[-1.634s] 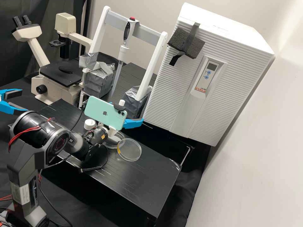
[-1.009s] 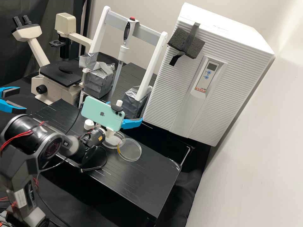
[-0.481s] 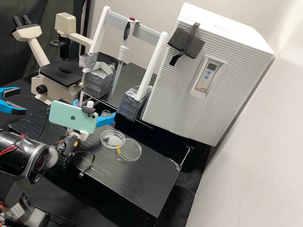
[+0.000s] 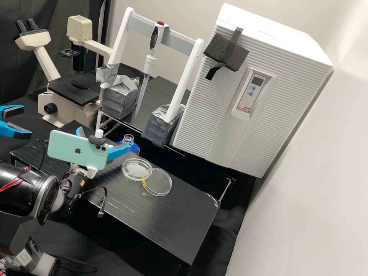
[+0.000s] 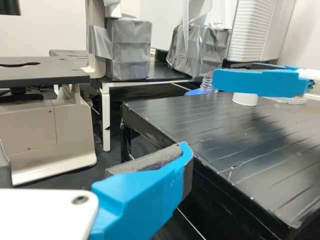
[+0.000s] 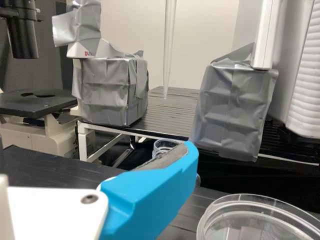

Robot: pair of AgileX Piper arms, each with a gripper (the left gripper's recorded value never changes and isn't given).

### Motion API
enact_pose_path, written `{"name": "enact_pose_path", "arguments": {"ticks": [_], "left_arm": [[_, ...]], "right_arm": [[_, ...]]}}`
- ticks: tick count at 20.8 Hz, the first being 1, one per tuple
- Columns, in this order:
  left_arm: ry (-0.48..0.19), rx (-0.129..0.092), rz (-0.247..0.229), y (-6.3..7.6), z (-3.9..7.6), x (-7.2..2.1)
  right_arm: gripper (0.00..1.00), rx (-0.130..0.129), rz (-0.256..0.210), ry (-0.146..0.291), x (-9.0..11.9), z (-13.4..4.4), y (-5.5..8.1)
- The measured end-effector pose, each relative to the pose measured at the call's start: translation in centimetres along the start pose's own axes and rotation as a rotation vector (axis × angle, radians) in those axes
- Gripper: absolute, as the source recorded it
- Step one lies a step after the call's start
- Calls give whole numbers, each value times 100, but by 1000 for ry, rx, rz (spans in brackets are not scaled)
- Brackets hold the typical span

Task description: Close the bottle

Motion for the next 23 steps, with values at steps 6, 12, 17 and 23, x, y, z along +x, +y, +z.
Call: {"name": "enact_pose_path", "arguments": {"ticks": [6, 12, 17, 23], "left_arm": [[0, 0, 0, 0, 0, 0], [0, 0, 0, 0, 0, 0], [0, 0, 0, 0, 0, 0], [0, 0, 0, 0, 0, 0]], "right_arm": [[100, 1, -21, -29, 32, 64, -64], [100, 1, -31, -44, 41, 96, -86], [0, 1, -30, -45, 41, 96, -85], [0, 1, -30, -45, 41, 96, -85]]}}
